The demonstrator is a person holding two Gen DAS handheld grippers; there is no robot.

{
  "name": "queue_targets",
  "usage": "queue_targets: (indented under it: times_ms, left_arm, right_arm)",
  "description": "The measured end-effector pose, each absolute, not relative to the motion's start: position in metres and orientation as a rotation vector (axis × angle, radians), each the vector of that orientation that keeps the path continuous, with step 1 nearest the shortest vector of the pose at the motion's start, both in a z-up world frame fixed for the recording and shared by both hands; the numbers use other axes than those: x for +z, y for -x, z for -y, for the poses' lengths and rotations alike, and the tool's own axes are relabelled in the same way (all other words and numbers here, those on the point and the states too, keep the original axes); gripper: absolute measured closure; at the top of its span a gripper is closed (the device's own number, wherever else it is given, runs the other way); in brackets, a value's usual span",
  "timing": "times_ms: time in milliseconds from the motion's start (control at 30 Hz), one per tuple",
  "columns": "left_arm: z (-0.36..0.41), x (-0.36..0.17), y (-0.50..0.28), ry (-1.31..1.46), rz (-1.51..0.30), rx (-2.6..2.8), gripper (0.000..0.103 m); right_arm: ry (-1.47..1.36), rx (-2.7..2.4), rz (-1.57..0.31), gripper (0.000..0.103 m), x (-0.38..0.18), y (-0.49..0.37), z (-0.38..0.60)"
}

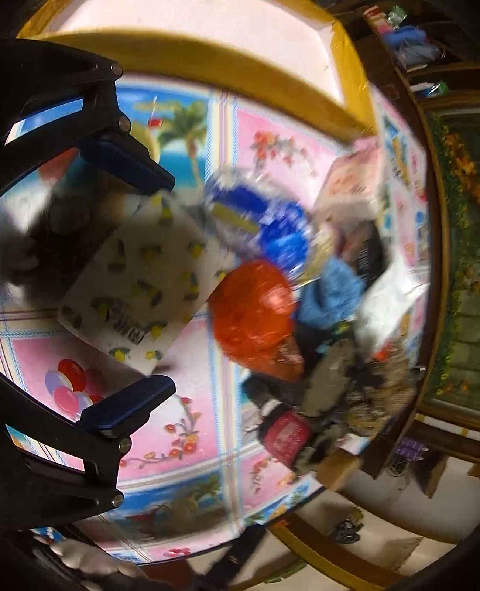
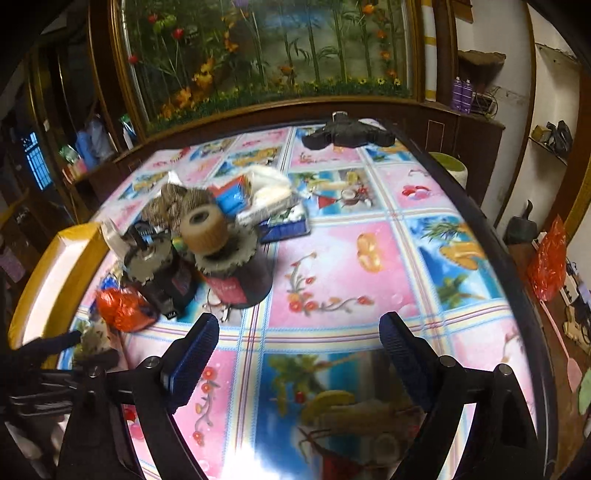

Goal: Organize soft objects
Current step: 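Grasp the brown knitted item with the right gripper while the left holds the tissue pack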

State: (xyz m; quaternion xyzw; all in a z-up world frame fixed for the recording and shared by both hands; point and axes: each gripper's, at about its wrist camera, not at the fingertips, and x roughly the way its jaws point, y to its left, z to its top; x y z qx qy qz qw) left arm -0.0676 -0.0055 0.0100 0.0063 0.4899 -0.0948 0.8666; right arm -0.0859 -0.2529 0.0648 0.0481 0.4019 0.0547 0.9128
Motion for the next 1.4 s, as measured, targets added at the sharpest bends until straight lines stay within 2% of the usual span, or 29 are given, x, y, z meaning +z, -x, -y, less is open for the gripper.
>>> queue_targets:
  times_ms: [33, 100, 300, 500, 733, 800, 833, 900, 1033, 1100, 1167, 1200, 1233, 1267, 1400]
  left_arm:
    - [0.007, 0.011, 0.069, -0.034, -1.019, -0.199, 0.013]
    - [0.0, 0.014, 0.071, 0.008, -1.021, -0.226, 0.015]
    - [-0.044, 0.031, 0.084, 0.201, -0.979, -0.293, 0.015]
    - [-0.058, 0.047, 0.095, 0.221, -0.928, -0.309, 0.015]
    - [-0.042, 0.029, 0.087, 0.152, -1.007, -0.319, 0.014]
    - [-0.038, 0.019, 0.083, 0.152, -1.046, -0.32, 0.014]
    - [-0.035, 0.02, 0.085, 0.132, -1.023, -0.311, 0.014]
    - [-0.029, 0.019, 0.085, 0.119, -1.033, -0.324, 0.014]
    - [-0.018, 0.017, 0.089, 0.04, -1.007, -0.297, 0.013]
    - [-0.016, 0.017, 0.091, 0.013, -0.992, -0.289, 0.014]
    - [-0.016, 0.019, 0.096, 0.016, -0.987, -0.298, 0.015]
    - [-0.017, 0.023, 0.098, 0.015, -0.974, -0.291, 0.015]
    - [-0.018, 0.026, 0.1, 0.007, -0.957, -0.28, 0.015]
    - [-0.019, 0.03, 0.103, -0.003, -0.94, -0.27, 0.015]
    - [-0.022, 0.049, 0.115, -0.029, -0.876, -0.234, 0.015]
  right_arm:
    - [-0.1, 0.111, -0.825, 0.014, 0.066, 0.087, 0.257]
    - [-0.107, 0.108, -0.827, 0.014, 0.066, 0.085, 0.264]
    - [-0.11, 0.163, -0.82, 0.014, 0.078, 0.073, 0.257]
    - [-0.067, 0.273, -0.814, 0.014, 0.105, 0.044, 0.214]
    - [0.108, 0.33, -0.857, 0.014, 0.112, -0.009, 0.154]
    - [0.155, 0.347, -0.893, 0.017, 0.109, -0.023, 0.14]
    - [0.177, 0.346, -0.91, 0.02, 0.106, -0.031, 0.134]
    - [0.206, 0.344, -0.937, 0.031, 0.102, -0.043, 0.125]
    - [0.202, 0.341, -0.999, 0.039, 0.089, -0.065, 0.118]
    - [0.185, 0.345, -1.02, 0.055, 0.083, -0.073, 0.118]
    - [0.172, 0.341, -1.012, 0.057, 0.084, -0.074, 0.119]
    - [0.17, 0.339, -1.001, 0.066, 0.086, -0.071, 0.121]
    - [0.166, 0.336, -0.983, 0.067, 0.091, -0.065, 0.124]
    - [0.157, 0.332, -0.967, 0.078, 0.095, -0.061, 0.126]
    - [0.105, 0.338, -0.908, 0.086, 0.114, -0.034, 0.141]
